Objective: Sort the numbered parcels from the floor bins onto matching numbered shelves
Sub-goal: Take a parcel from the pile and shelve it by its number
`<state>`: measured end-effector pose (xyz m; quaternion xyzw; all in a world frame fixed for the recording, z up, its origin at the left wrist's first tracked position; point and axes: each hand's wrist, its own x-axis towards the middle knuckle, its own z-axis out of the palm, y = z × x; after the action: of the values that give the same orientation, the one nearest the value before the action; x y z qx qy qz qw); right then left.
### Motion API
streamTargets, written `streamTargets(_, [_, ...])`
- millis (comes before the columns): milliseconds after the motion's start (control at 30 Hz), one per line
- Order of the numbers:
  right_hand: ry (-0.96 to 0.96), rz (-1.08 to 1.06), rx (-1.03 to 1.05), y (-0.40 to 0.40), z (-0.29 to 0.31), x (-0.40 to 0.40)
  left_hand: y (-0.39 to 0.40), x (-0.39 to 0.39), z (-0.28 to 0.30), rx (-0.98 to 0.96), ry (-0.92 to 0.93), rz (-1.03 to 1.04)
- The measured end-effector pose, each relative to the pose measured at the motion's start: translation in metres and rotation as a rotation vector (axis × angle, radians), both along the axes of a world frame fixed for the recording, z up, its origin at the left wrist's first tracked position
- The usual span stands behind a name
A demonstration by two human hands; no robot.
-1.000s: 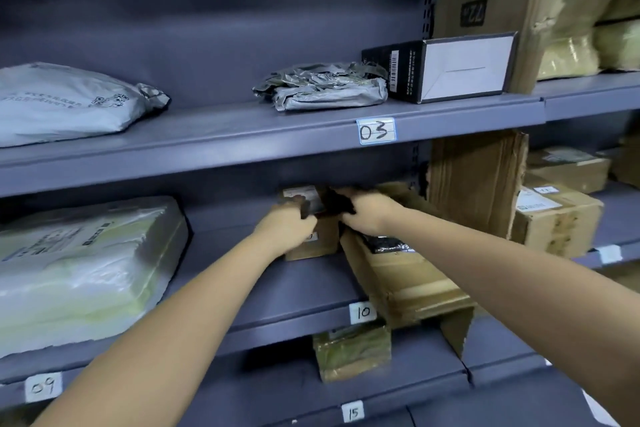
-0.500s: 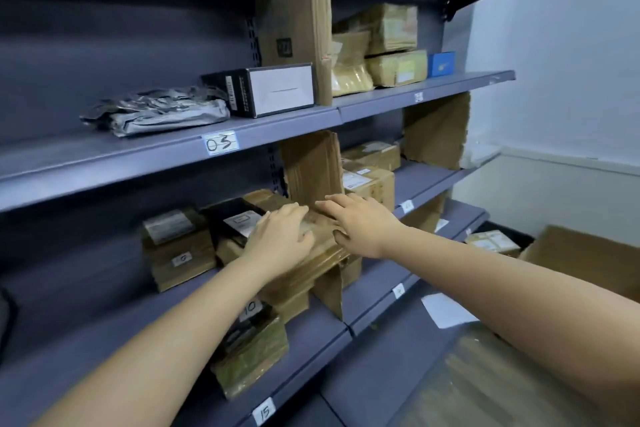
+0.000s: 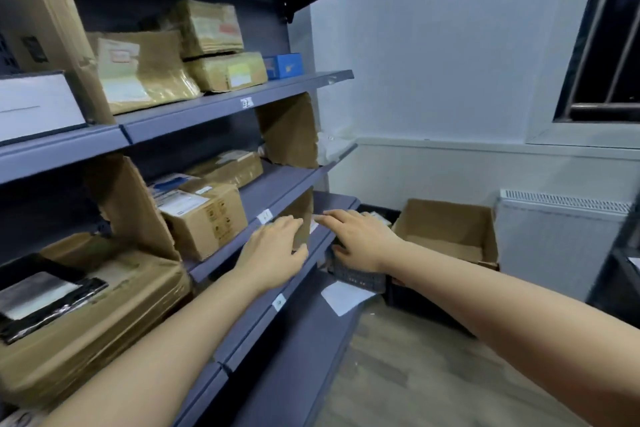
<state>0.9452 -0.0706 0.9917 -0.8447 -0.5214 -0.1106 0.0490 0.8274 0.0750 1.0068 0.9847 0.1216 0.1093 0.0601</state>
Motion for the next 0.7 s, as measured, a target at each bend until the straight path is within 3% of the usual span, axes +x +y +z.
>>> streamTargets(400, [0.081, -0.153, -0.127, -0.125, -0.048, 0.186, -0.085, 0.189, -0.051, -0.104, 0.087, -0.095])
streamTargets(700, [0.181, -0.237, -0.151, -0.142, -0.083, 0.303, -0.097, 0.332, -0.088, -0.118, 0.190, -0.134])
